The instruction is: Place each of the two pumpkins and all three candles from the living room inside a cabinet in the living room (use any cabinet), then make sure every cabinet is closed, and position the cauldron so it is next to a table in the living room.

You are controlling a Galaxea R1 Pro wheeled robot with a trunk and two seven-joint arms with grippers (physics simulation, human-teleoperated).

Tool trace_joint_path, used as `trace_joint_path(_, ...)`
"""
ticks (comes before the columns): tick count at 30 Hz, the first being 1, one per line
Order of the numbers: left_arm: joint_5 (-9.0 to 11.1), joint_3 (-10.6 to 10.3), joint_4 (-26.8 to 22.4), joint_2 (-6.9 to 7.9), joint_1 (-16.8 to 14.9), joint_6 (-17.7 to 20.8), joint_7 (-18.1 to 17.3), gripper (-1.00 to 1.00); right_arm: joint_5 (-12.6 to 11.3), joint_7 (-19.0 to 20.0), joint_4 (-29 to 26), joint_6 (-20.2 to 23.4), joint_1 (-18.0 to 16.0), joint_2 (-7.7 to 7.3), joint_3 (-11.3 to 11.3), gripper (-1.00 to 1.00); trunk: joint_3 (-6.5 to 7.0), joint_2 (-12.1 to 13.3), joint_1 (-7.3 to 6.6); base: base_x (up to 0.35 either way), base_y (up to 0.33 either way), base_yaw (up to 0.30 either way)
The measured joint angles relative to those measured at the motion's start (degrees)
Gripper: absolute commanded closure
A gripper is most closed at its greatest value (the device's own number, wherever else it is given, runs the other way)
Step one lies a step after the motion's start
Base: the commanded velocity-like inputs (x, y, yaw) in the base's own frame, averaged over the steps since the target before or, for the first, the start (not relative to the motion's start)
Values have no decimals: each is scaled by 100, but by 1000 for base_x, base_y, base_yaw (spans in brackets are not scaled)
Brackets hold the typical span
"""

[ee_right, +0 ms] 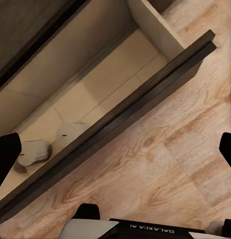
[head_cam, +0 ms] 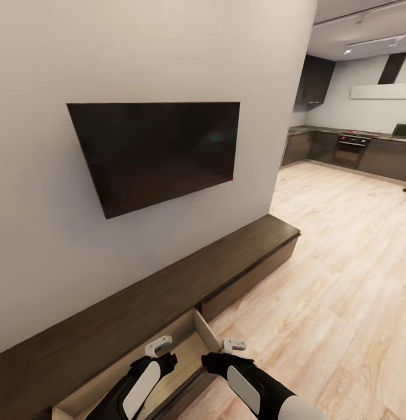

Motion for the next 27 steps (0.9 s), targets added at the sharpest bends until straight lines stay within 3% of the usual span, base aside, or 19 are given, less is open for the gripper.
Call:
trace_joint_path(7,-1,-46,-16,-1,8,-21,-20,-100,3,303,4,12,-5,0,-3,-100,43,0,0,0,0,-240)
trace_joint_path(15,-31,-68,-34,-1,8,-22,-9,-100,-2,392,4,18,-3,-16,-9,-100,93,0,0,-13,0,-240)
trace_joint_path(27,-71,-83,-39,-9,9,-31,46,-100,-163,464,-13,36,-3,-17,-9,-100,167,1,2,-203,-147,-240)
